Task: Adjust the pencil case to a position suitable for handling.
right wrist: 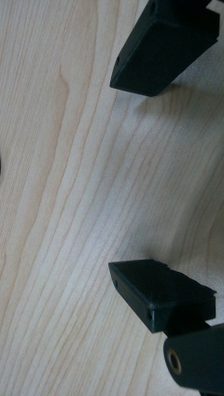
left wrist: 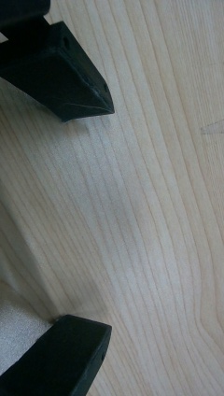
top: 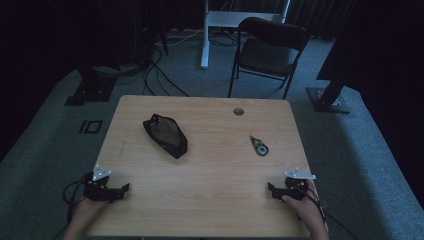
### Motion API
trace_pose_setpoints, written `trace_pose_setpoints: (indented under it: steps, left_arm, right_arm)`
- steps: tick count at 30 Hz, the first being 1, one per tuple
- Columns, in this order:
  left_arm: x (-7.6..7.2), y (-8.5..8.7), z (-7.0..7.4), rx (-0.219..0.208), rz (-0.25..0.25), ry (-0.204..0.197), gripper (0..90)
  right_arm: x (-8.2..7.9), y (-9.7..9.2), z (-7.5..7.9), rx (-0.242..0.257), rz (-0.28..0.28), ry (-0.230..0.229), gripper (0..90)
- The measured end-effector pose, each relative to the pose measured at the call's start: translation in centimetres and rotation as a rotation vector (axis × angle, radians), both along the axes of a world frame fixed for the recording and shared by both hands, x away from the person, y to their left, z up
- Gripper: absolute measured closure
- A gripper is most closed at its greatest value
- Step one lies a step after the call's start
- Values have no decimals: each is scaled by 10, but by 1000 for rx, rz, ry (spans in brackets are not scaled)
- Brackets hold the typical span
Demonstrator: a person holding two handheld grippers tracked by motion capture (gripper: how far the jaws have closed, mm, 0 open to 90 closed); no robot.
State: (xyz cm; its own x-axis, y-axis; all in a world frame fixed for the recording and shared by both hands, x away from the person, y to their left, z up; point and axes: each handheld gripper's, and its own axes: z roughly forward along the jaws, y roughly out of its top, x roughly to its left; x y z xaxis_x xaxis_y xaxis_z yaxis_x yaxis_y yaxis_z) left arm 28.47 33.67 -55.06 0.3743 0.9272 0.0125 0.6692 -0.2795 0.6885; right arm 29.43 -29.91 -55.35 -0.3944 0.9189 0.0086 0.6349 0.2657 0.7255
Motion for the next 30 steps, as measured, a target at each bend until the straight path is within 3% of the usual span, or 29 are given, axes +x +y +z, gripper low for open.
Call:
trace_pose_setpoints:
  steps: [10, 19, 30]
  left_arm:
    - [0, 0, 0, 0, 0, 0, 0]
    - [0, 0, 0, 1, 0, 0, 0]
    - [0, 0, 0, 1, 0, 0, 0]
  right_arm:
    - [0, 1, 1, -5, -1, 3, 107]
    - [2, 4, 7, -13, -10, -30, 125]
    - [11, 27, 14, -3, 34, -42, 125]
